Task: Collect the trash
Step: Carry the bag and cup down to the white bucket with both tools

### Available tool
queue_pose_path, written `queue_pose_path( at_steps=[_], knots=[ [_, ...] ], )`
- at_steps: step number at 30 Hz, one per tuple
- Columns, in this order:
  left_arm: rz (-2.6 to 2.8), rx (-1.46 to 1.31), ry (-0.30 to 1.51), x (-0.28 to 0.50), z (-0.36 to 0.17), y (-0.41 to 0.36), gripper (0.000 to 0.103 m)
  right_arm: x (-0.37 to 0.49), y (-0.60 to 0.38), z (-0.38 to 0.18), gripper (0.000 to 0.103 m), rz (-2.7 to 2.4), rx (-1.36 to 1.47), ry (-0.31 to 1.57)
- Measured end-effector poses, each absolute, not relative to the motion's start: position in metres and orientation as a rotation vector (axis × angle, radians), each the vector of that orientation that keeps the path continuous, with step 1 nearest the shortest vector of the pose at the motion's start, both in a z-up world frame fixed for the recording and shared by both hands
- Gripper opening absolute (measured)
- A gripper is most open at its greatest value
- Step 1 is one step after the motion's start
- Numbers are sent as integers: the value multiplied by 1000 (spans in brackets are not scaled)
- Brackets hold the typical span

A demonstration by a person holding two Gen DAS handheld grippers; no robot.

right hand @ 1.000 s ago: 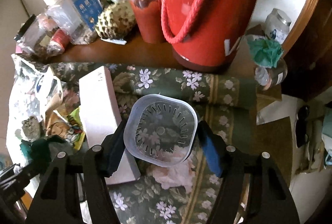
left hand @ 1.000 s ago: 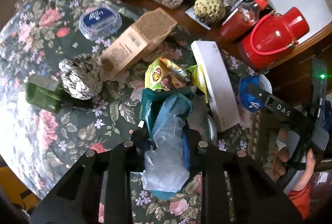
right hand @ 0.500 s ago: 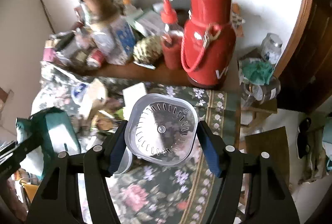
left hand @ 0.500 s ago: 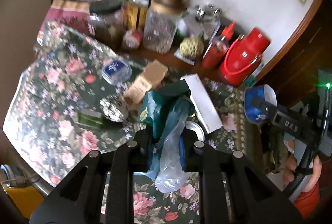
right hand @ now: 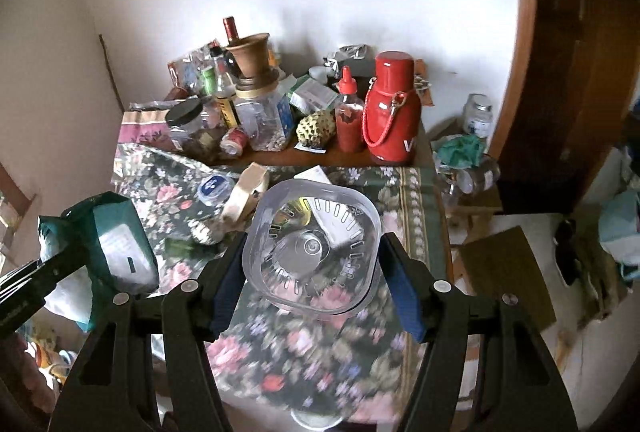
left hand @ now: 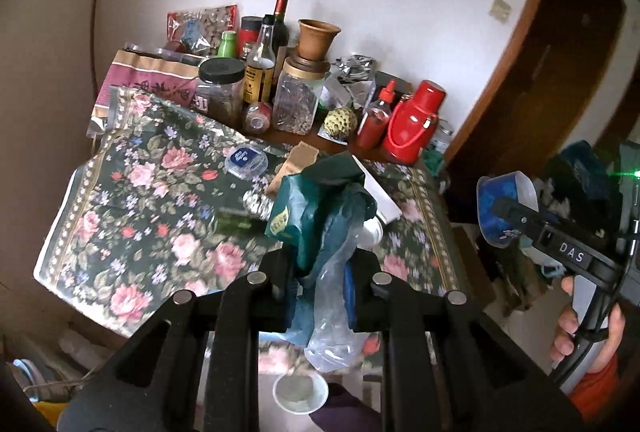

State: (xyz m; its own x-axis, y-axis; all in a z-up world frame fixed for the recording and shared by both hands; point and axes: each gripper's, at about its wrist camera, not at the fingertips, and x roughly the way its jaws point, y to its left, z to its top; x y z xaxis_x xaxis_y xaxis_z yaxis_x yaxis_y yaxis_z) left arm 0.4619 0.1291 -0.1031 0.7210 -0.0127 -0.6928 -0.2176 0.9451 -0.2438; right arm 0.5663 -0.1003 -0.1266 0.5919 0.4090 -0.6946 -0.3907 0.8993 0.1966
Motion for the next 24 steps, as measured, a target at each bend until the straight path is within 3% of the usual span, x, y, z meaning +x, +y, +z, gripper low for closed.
queue_pose_path(
  at_steps=[11,24],
  knots=[
    [-18,-229,733,334,-101,139,17,431,-91,-131,61,366,83,781],
    [-114,-239,866,293,-144,114,17,362,-92,-172,60,325,54,924]
  ],
)
